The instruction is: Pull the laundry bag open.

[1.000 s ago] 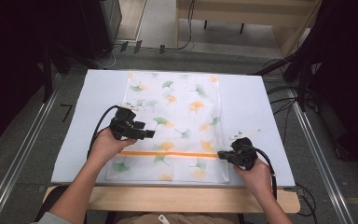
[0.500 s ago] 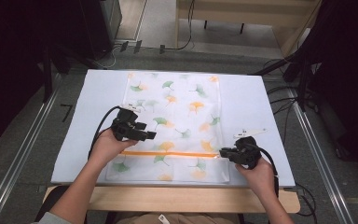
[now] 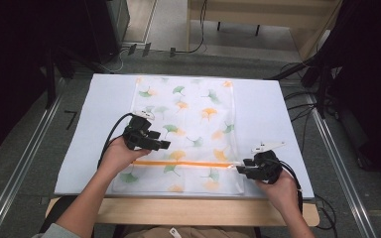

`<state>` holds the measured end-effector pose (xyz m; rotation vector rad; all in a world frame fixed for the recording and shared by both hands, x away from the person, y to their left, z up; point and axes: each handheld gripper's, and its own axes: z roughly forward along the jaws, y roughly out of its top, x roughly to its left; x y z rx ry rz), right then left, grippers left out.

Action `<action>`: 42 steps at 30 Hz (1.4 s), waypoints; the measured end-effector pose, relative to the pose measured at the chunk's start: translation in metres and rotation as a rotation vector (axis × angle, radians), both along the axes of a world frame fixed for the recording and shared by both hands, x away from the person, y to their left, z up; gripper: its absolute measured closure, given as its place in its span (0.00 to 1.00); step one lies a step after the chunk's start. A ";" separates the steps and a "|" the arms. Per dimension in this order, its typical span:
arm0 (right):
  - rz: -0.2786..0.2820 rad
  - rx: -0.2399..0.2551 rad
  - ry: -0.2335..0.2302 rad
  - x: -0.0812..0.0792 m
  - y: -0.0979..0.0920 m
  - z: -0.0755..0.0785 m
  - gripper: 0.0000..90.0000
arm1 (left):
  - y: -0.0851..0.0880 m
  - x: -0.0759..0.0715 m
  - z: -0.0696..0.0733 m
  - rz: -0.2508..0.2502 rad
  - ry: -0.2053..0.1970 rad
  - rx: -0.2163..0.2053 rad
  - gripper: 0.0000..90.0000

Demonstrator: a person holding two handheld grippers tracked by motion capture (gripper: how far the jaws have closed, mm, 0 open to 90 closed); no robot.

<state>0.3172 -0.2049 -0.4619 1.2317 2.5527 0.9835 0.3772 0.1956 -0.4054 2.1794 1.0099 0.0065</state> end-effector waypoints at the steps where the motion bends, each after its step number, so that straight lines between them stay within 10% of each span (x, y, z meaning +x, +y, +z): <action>1: 0.005 -0.004 0.000 0.000 0.000 -0.001 0.65 | 0.000 0.000 0.001 0.001 0.001 -0.004 0.41; 18: -0.003 -0.088 -0.042 0.001 0.017 -0.005 0.73 | -0.011 0.001 -0.001 -0.033 0.038 -0.067 0.23; 30: 0.008 -0.056 -0.004 0.005 0.023 -0.004 0.94 | -0.027 -0.011 0.000 -0.076 -0.005 -0.078 0.51; 42: -0.016 0.035 0.054 0.010 0.015 0.003 0.94 | -0.052 -0.022 -0.007 -0.161 -0.022 -0.089 0.60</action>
